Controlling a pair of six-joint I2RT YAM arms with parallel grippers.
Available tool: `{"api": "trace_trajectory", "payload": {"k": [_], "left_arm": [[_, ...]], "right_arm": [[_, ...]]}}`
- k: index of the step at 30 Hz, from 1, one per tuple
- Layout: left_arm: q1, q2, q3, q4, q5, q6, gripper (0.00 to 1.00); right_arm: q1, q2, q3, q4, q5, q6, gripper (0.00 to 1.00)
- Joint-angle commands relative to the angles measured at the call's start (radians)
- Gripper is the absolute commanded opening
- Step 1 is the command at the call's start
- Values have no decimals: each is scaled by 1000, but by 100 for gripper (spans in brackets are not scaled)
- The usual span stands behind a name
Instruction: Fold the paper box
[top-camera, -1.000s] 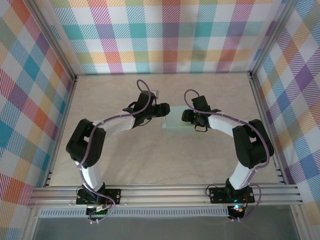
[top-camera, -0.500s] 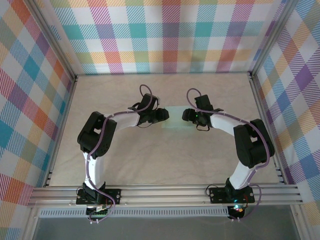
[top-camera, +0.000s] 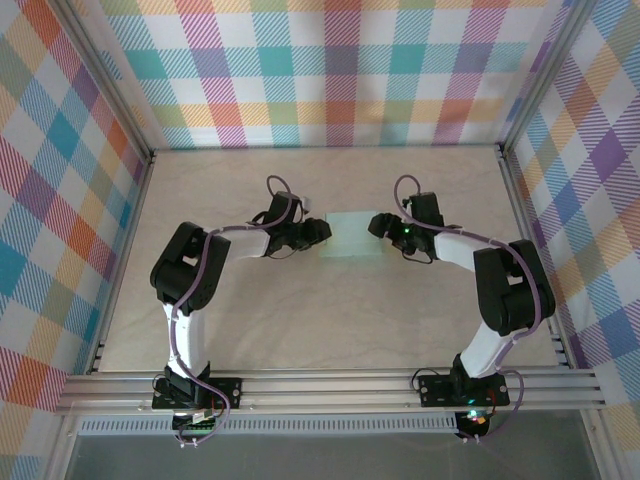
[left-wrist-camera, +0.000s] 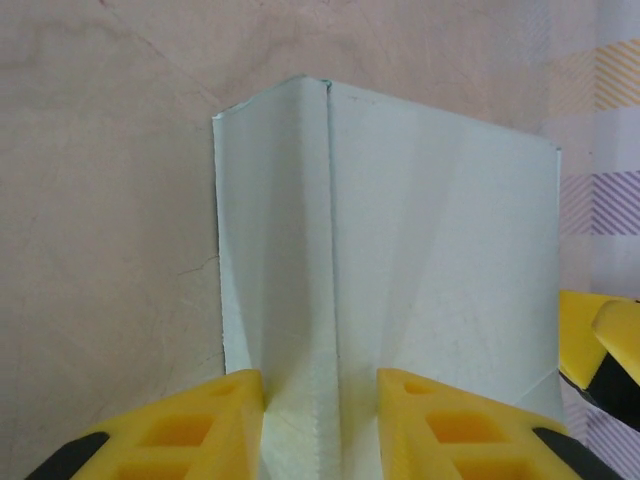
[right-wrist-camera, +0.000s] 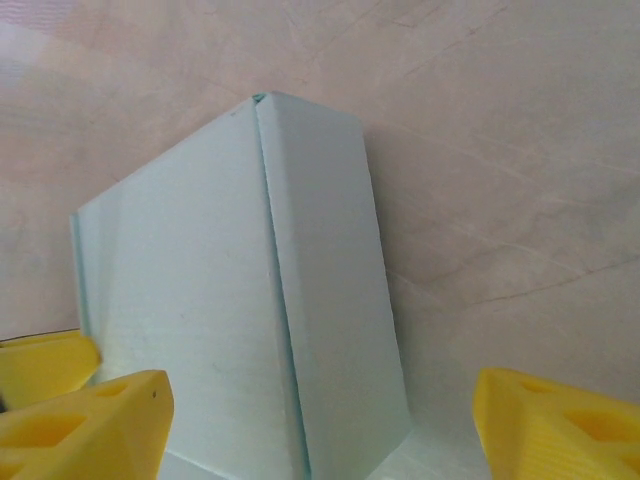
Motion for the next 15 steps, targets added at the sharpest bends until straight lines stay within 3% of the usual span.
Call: {"api": "trace_trajectory", "payload": {"k": [1,9,15], "left_arm": [[30,2,-51,10,50,-32,33],[76,4,-96,70,134,-60,34],[102,14,-123,116,164,-86,32]], "right_arm": [[-12,-7,-13,94,-116,24,79],[-41,37,-26,204,-259,97,81],[-48,75,-24,217,-260,114,81]]}}
